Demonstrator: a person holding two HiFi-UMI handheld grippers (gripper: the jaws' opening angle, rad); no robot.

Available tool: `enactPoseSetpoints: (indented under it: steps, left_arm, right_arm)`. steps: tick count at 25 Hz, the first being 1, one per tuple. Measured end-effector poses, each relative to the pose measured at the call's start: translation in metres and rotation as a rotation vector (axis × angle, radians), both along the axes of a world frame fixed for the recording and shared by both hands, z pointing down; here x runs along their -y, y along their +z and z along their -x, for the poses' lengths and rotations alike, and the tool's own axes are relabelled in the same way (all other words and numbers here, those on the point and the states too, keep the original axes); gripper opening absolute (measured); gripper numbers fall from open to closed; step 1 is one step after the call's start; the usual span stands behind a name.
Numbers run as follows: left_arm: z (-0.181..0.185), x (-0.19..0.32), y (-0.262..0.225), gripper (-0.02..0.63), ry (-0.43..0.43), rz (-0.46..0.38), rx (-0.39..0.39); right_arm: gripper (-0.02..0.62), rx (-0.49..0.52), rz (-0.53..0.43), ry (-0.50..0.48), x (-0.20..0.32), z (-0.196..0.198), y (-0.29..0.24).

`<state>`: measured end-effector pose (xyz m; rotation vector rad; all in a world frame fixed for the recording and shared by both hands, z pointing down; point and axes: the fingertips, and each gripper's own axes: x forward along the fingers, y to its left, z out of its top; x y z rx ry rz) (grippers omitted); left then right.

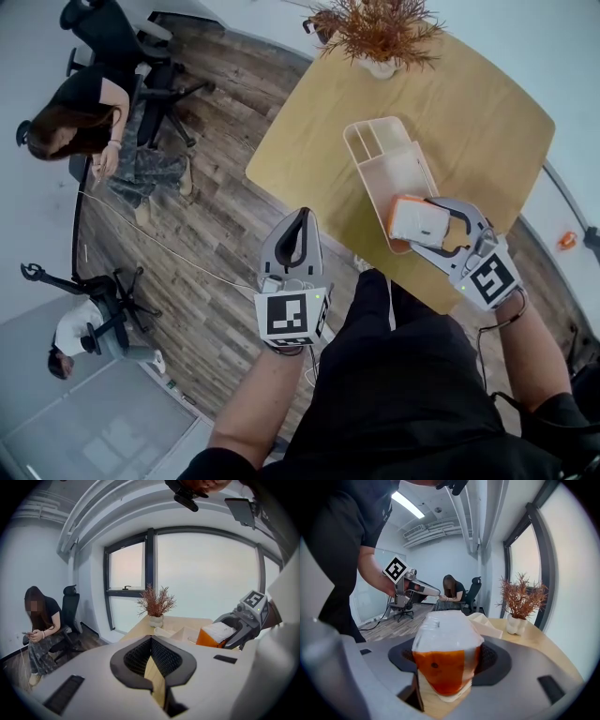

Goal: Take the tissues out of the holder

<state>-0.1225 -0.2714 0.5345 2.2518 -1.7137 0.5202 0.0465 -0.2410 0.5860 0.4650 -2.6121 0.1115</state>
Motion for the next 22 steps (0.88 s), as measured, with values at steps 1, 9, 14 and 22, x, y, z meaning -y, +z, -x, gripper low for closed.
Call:
enactPoseSetpoints:
  steps: [1,9,14,22]
  left_arm:
    - [-0.001,0.0,-0.001,0.005,0.002,-0.002,-0.001]
    - [0.005,0.005,-0.02,0.005,0.005,-0.029,0.001]
    - [0.009,0.008,-0.035,0.005,-0.008,-0.058,-0.005]
    - [0.023,0.017,-0.069,0.005,-0.033,-0.121,0.006]
  right_arm:
    - [0.29,-0.004,0.0,-0.002,0.0,0.0,0.0]
    - [0.284,0.0,-0.001,-0.002,0.001,0.0,-0.009]
    - [0.284,0.0,-0.007,0.007,0.0,-0.001,-0.021]
    - [0.284,-0.003,-0.028,0.029,0.004,-0.001,-0.043]
